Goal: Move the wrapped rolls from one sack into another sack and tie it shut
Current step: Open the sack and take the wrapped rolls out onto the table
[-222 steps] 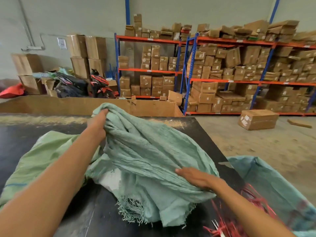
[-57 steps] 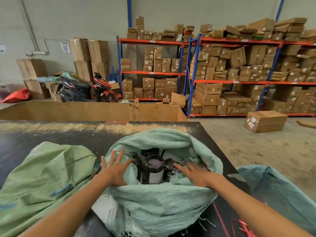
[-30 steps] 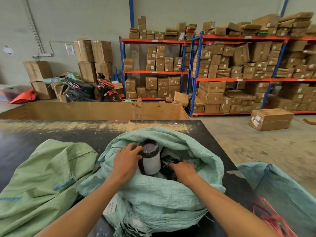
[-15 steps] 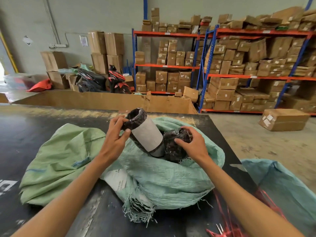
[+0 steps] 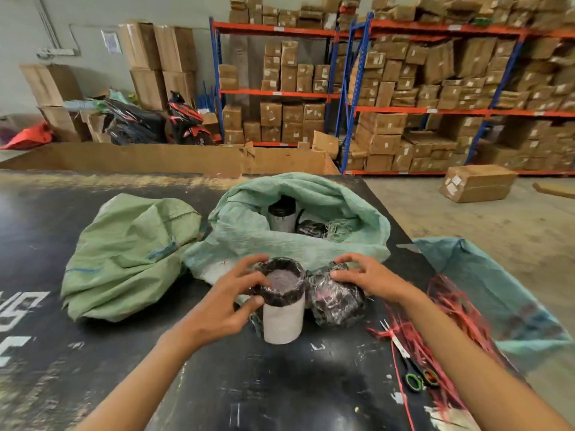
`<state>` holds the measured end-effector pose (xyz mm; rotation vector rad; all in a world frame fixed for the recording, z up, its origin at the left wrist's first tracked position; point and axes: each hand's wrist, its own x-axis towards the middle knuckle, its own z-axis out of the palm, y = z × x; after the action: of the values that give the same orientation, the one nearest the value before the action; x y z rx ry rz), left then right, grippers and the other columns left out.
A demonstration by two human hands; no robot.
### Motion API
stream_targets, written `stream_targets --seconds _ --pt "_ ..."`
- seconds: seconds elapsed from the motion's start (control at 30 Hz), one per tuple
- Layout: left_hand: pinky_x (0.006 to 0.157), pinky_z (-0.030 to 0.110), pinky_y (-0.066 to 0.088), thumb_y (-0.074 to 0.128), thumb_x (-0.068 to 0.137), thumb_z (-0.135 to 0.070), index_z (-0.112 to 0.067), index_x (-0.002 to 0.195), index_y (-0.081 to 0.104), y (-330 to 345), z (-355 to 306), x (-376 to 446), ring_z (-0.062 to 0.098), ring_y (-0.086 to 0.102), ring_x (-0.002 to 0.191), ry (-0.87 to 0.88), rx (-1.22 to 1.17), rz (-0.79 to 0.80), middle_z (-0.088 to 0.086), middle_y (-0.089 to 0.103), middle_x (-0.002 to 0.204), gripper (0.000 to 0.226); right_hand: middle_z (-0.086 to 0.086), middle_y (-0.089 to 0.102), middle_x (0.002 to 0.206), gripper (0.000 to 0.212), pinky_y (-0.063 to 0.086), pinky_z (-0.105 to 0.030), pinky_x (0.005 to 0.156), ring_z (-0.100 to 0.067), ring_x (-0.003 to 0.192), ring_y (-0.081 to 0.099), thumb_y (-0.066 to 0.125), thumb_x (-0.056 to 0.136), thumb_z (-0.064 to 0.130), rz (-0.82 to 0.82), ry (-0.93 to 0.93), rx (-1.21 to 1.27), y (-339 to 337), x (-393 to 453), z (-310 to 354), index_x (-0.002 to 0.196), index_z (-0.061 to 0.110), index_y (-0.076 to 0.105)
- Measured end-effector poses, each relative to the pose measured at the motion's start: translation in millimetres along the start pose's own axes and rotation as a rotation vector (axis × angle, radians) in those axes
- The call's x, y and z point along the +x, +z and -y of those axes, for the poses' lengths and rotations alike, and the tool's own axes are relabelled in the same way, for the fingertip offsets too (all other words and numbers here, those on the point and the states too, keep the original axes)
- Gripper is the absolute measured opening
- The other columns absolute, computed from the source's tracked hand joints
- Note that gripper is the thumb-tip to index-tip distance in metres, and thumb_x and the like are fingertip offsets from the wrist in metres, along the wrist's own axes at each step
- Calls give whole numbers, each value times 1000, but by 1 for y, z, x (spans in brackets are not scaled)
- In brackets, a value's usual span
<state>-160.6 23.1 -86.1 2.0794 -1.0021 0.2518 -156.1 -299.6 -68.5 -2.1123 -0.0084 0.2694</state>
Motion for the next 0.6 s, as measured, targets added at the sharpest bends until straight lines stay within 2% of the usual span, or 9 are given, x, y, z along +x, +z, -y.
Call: stream_targets --seconds 0.07,0.1,0.17,0.23,0.33,0.47,0.6 --pt "93 27 48 61 90 -15 -24 102 64 25 6 -20 2 48 127 5 7 21 -15 34 151 16 3 66 114 69 48 -28 91 -12 106 64 75 66 69 1 115 -115 19 -10 -30 119 29 57" --pt "95 28 48 61 91 -16 -25 104 64 38 10 -28 2 47 128 1 11 35 -16 33 152 17 2 64 116 69 48 -32 95 -14 107 63 75 69 67 -43 172 -112 30 -15 -44 120 25 57" --pt "100 28 46 59 91 -16 -30 106 61 63 16 -39 9 49 128 -14 46 32 -17 31 153 20 -1 61 117 55 46 -32 90 -17 106 60 73 82 52 -159 257 -96 48 -22 -66 120 16 56" --pt "99 30 46 59 90 -13 -32 107 57 81 18 -41 18 57 117 -52 103 -31 -10 34 152 25 -5 62 119 50 43 -28 85 -17 102 57 71 88 42 -239 291 -110 62 -23 -83 124 10 56" --pt "88 32 50 58 91 -5 -20 112 61 94 16 -29 29 63 100 -150 209 -93 7 35 154 26 -11 59 135 57 41 -26 94 -21 115 57 69 91 37 -254 306 -104 76 -20 -96 135 4 54" --pt "83 37 55 59 91 -2 -13 115 61 94 25 -13 31 64 99 -195 295 -53 13 35 153 27 -7 45 149 67 34 -33 111 -24 137 43 71 89 29 -262 280 -25 92 -13 -101 147 12 42" --pt "86 38 54 59 91 -4 -13 118 59 95 28 -7 29 64 97 -188 326 2 16 33 153 29 -7 45 150 62 32 -46 115 -32 139 36 65 90 31 -301 306 -42 105 -4 -110 147 21 40"
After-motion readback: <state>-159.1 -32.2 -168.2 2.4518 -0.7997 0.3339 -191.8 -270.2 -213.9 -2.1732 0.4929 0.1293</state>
